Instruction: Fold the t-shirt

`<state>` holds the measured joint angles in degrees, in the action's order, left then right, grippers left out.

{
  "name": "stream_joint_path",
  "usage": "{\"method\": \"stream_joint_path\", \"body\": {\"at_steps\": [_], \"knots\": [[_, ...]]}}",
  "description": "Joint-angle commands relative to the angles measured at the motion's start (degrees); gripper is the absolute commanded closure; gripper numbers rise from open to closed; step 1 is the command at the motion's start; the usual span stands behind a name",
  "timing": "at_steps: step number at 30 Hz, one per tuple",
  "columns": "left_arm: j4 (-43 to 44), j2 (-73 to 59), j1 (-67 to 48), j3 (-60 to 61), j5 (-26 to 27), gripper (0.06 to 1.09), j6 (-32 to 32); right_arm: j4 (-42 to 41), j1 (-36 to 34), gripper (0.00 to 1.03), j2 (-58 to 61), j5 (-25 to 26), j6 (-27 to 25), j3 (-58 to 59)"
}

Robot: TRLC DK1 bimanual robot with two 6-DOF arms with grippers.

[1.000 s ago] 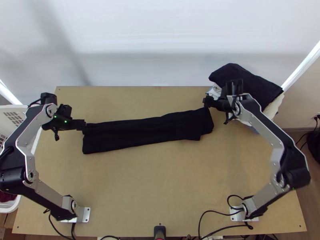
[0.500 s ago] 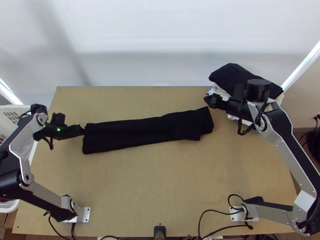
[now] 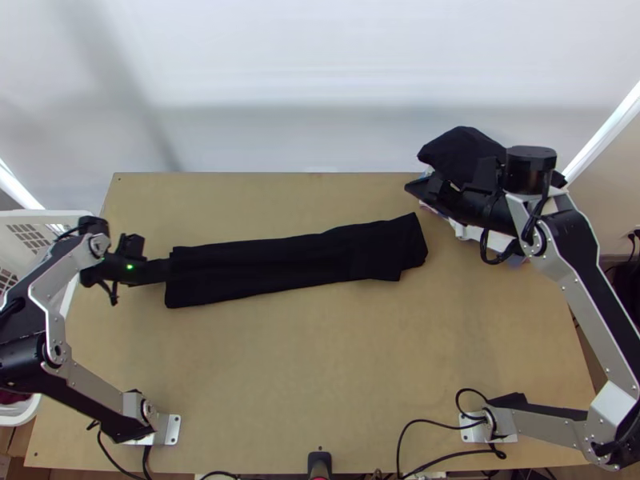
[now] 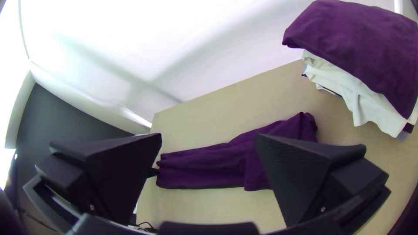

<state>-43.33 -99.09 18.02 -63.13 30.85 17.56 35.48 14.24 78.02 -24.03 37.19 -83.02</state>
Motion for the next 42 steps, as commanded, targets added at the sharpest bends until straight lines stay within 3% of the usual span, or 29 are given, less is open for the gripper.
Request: {"method": "stream_joint_path", "body": {"at_steps": [1, 6, 7, 10, 13, 14, 21, 27, 30, 35, 42], "knots": [[0.9, -2.5, -2.6, 1.4, 0.2, 0.11, -1.0, 0.9, 0.1, 0.03, 0.8, -0.5, 2.1, -3.1], [2.3, -3.5, -6.9, 0.3, 0.2, 0.11, -4.8, 2.1, 0.0, 0.03, 0.9, -0.5, 2.3, -5.4], [2.7, -3.5, -7.6, 0.1, 0.1, 0.17, -5.6, 2.2, 0.0, 0.03, 1.0, -0.5, 2.3, -5.7], [4.0, -3.5, -8.9, -0.5, -0.1, 0.47, -7.5, 2.7, -0.1, 0.03, 1.0, -0.5, 2.3, -6.4], [6.1, -3.0, -8.4, -0.6, -0.1, 1.0, -9.1, 2.9, -0.2, 0.03, 0.9, -0.5, 2.3, -6.7], [6.4, -2.8, -7.8, -0.6, -0.1, 1.04, -9.2, 3.0, -0.2, 0.03, 0.9, -0.5, 2.3, -6.6], [4.0, -2.9, 3.6, -1.0, -0.1, 1.04, -2.8, 3.0, -0.3, 0.03, 0.3, -0.4, 1.7, -5.0], [-4.7, -4.3, 17.0, -6.6, 0.0, 1.04, 6.7, 3.0, -0.4, 0.03, 0.3, -0.4, 0.7, -3.6], [-9.1, -3.2, 20.3, -8.8, 0.1, 1.05, 8.4, 3.0, -0.6, 0.03, 0.4, -0.4, 0.3, -3.4], [-14.4, 3.8, 17.7, -9.6, 0.9, 1.05, 5.8, 3.0, -0.7, 0.03, 0.6, -0.4, 0.1, -3.0], [-16.5, 13.8, 1.4, -12.1, 3.1, 1.04, -5.7, 2.9, -1.1, 0.03, 0.7, -0.4, -0.5, -2.1]]}}
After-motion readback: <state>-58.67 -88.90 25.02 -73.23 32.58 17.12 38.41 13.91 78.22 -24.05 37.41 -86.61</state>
